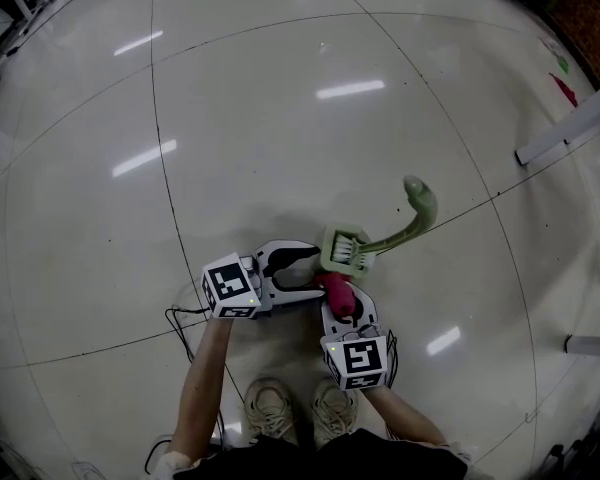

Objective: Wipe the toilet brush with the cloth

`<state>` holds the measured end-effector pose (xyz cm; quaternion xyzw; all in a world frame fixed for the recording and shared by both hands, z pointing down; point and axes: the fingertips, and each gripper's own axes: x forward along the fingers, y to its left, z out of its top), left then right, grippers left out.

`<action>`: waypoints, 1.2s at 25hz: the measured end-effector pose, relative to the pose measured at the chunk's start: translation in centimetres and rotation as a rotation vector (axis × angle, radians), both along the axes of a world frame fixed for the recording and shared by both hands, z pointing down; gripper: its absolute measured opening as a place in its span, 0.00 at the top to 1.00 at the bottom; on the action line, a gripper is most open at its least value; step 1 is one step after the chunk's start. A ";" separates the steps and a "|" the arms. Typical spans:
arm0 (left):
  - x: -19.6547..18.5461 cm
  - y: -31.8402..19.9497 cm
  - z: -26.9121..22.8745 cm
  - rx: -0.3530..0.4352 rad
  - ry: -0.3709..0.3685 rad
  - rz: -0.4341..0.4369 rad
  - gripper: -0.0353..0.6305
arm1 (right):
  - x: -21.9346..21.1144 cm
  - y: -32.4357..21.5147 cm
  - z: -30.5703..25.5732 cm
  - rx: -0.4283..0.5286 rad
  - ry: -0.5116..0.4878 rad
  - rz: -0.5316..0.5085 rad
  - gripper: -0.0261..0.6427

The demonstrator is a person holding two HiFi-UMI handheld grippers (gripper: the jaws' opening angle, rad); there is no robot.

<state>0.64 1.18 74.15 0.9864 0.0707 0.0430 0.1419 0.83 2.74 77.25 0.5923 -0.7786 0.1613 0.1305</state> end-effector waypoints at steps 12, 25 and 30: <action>1.5 -2.9 0.1 0.266 -0.118 0.102 0.51 | 0.5 0.5 0.3 -0.020 -0.048 -0.030 0.86; 4.7 -4.7 0.2 0.231 -0.095 0.330 0.38 | 1.7 -0.9 0.7 -0.088 -0.130 -0.062 0.86; 6.4 -5.0 0.1 0.163 -0.004 0.319 0.38 | 2.5 -1.6 0.8 -0.089 -0.138 -0.044 0.86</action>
